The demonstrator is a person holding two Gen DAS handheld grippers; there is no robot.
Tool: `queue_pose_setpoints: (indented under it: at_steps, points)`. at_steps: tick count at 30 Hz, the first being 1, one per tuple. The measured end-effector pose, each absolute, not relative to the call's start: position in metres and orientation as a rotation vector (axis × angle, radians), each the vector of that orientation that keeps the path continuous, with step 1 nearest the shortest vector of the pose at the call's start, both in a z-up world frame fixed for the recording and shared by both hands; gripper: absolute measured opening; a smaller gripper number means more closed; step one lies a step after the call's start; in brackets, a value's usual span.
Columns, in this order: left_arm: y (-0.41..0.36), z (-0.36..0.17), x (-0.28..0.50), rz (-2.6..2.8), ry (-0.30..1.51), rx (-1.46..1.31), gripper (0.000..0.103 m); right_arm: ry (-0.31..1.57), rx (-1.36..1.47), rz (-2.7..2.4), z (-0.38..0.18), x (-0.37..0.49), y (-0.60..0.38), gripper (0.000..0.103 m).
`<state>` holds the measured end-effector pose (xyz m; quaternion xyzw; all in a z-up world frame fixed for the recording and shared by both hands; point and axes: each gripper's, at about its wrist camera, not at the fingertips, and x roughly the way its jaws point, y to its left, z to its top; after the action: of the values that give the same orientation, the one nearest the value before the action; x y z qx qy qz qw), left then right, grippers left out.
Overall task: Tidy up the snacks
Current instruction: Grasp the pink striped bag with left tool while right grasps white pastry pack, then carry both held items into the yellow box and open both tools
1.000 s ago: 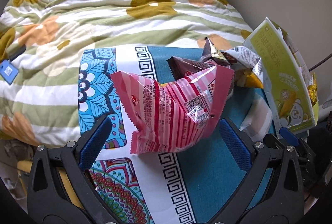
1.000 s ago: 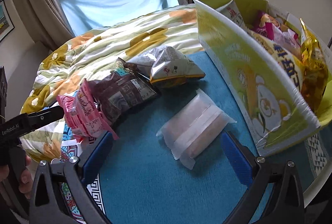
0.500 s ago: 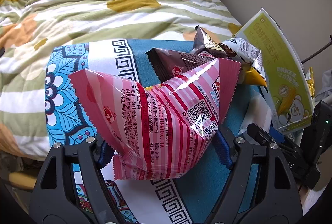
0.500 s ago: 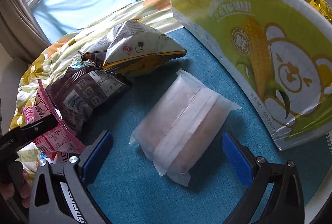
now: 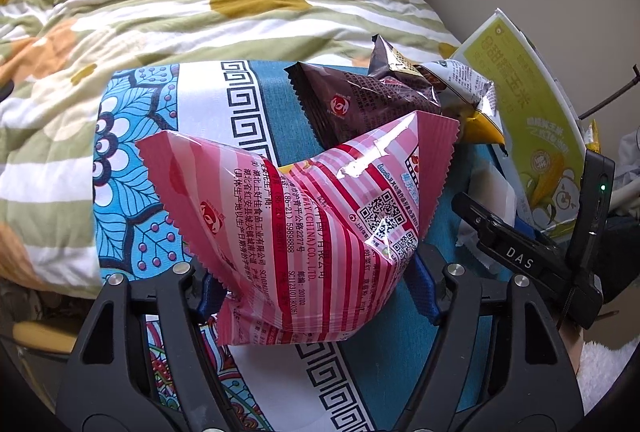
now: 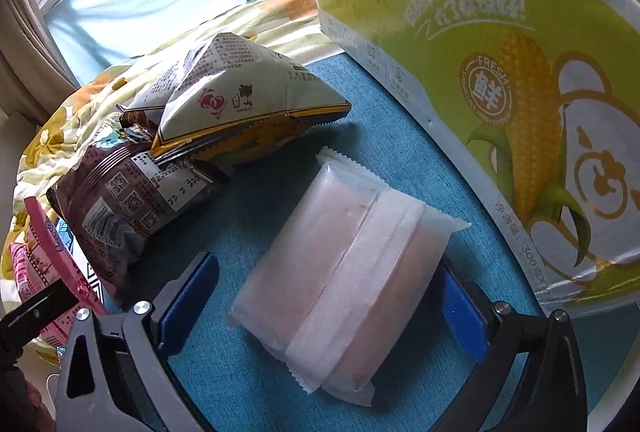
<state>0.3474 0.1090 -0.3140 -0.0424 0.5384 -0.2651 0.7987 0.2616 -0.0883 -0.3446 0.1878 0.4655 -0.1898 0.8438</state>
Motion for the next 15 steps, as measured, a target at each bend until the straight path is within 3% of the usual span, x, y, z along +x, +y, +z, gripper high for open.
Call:
queue_pose_setpoints:
  at_steps: [8, 15]
  points:
    - [0.113, -0.314, 0.336, -0.565, 1.163, -0.096, 0.07, 0.99, 0.267, -0.411, -0.346, 0.259, -0.081, 0.076]
    - [0.117, -0.31, 0.328, -0.554, 1.152, -0.11, 0.069, 0.995, 0.266, -0.362, -0.344, 0.256, -0.085, 0.068]
